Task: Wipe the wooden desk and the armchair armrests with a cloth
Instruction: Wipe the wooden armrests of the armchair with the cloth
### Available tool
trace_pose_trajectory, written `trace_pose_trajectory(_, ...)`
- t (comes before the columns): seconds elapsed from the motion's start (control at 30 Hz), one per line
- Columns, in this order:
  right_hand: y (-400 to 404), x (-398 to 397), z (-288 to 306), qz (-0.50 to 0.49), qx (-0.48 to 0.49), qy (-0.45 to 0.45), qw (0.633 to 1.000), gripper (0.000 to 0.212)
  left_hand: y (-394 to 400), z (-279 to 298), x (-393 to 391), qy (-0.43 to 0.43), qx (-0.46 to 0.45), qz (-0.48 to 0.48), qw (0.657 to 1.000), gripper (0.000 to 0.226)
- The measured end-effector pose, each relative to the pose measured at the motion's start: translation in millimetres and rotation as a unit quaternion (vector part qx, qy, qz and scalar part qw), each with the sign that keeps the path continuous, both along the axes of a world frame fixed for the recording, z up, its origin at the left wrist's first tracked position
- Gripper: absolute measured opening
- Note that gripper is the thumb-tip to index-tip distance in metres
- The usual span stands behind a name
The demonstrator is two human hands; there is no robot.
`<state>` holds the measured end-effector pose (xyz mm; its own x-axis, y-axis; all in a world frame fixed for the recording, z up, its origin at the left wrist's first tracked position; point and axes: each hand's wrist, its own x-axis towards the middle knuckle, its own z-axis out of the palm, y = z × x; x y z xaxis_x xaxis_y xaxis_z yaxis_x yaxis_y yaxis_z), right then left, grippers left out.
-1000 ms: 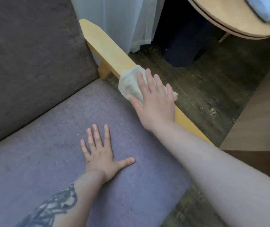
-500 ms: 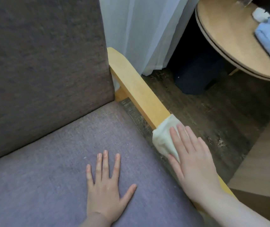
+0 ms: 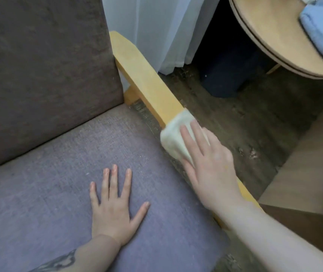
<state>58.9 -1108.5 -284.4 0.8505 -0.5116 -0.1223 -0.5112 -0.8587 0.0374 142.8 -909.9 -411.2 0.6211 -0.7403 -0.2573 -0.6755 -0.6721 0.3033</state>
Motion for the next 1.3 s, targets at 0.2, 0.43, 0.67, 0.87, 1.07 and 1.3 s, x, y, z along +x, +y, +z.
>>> trace_pose_trajectory(0.2,26,-90,9,-0.071,-0.002,0.039,0.997,0.063,1,-2,-1,-0.012,-0.017,-0.005,1.000,0.078)
trace_pose_trajectory(0.43,4,131,-23,-0.127,-0.024,-0.032,0.991,0.070,-1,0,-2,-0.028,-0.025,-0.010,0.999,0.068)
trace_pose_trajectory(0.67,28,-83,0,-0.032,-0.004,0.010,0.999,0.065,-2,13,4,-0.013,0.009,-0.015,1.000,0.071)
trace_pose_trajectory(0.87,41,-117,4,-0.148,0.022,0.030,0.988,0.062,1,8,1,-0.029,0.008,-0.018,0.999,0.069)
trace_pose_trajectory(1.07,12,98,-30,-0.207,-0.002,-0.053,0.977,0.065,0,7,1,-0.048,0.002,-0.021,0.999,0.069)
trace_pose_trajectory(1.3,31,-74,-12,-0.094,-0.025,-0.037,0.995,0.063,0,11,0,-0.044,0.005,-0.018,0.999,0.069)
